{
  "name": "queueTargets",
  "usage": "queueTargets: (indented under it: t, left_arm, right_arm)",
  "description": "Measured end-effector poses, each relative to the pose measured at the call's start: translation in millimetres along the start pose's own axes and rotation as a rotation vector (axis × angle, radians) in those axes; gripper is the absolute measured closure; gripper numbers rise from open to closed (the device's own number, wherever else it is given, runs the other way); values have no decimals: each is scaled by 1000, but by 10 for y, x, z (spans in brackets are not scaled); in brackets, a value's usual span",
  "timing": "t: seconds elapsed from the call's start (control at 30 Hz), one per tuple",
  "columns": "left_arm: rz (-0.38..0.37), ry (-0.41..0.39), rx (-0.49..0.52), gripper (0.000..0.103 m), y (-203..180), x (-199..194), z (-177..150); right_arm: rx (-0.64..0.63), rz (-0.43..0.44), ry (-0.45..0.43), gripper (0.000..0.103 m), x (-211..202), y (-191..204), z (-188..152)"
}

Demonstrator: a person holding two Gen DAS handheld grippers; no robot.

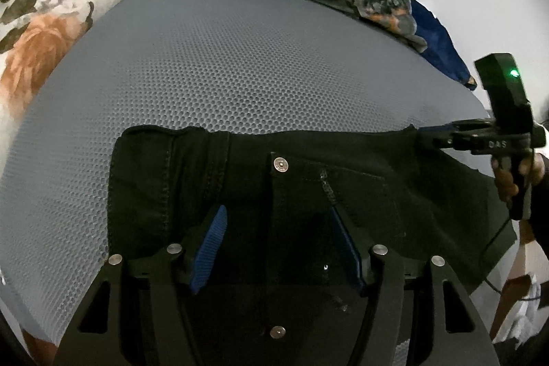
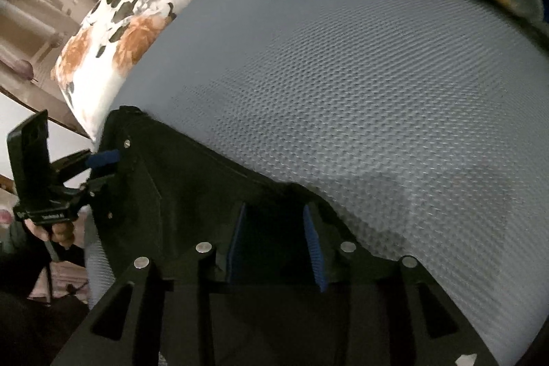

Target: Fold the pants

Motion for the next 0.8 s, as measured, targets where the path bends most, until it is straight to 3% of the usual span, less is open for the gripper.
queueTargets:
  t: [0.1,0.2,0.3,0.4,0.57,0.63,0.67,0.8]
  left_arm:
    - [-10,-3,1,41,3,-5,0]
    - [-21,-4,-1,41,6,-17,-8]
    - [-21,-11,-33,45,33,-50,12]
    - [37,-13,-26,63,123,-26,44]
    - [53,1,-17,64,148,29,33]
    - [59,1,-4,64,143,37,15]
    - [63,3,2,64,135,34,14]
    - [83,-20,77,59,-61,-88,71]
  right_arm:
    - [6,31,24,71,59,75,13]
    - [-2,-3,-9,92,64,83,58]
    - [31,5,-67,95,-33,97,129]
    - [14,-67,-116,96,-10,136,189]
    - [58,-93,-118,94,171,-17,207]
    - [84,-98,-123,84,135,-34,207]
    - [100,-110,-133,75,78,-36,198]
    - [111,-176,-247,71,-385,-57,49]
Point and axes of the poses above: each gripper's, at about its wrist camera, not at the fingertips, and x roughly the way its jaws point, y to its left, z to its top, the point moved 7 cm from there along x, roughly the way its jaws point, and after that the axes turned 10 degrees about x, right-handed, at the moved point
